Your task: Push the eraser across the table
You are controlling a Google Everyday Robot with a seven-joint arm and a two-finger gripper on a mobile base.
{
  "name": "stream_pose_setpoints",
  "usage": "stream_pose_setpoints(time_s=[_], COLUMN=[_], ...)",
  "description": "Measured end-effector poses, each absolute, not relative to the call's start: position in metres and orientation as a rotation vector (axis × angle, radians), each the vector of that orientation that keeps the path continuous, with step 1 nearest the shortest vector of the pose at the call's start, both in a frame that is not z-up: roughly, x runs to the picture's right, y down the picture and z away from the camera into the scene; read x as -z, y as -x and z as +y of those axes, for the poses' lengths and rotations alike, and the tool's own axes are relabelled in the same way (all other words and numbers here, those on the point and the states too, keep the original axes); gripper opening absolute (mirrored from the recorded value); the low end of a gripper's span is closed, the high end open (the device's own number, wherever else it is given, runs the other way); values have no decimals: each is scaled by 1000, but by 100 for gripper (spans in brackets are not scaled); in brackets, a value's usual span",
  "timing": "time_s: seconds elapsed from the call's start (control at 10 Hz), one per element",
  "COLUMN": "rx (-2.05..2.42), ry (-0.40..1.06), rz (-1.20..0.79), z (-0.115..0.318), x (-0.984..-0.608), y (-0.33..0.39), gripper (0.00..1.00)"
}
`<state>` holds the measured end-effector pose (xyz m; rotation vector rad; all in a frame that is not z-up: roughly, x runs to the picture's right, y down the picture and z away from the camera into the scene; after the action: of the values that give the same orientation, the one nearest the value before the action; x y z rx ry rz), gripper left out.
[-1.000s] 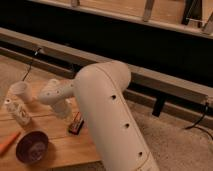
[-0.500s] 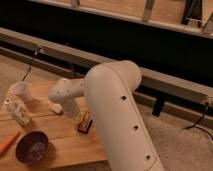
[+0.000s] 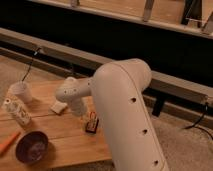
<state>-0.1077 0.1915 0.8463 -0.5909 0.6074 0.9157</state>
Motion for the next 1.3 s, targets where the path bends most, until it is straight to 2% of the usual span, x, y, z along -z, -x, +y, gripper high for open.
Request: stream_pose_setpoints(time_s=[0.5,0.9,1.3], rx=[-909,-897,-900], ry=[586,572,587], rz=[633,524,464], z=[202,179,175], x=[-839,-825,-817], y=[100,150,171], gripper=[0,0,0])
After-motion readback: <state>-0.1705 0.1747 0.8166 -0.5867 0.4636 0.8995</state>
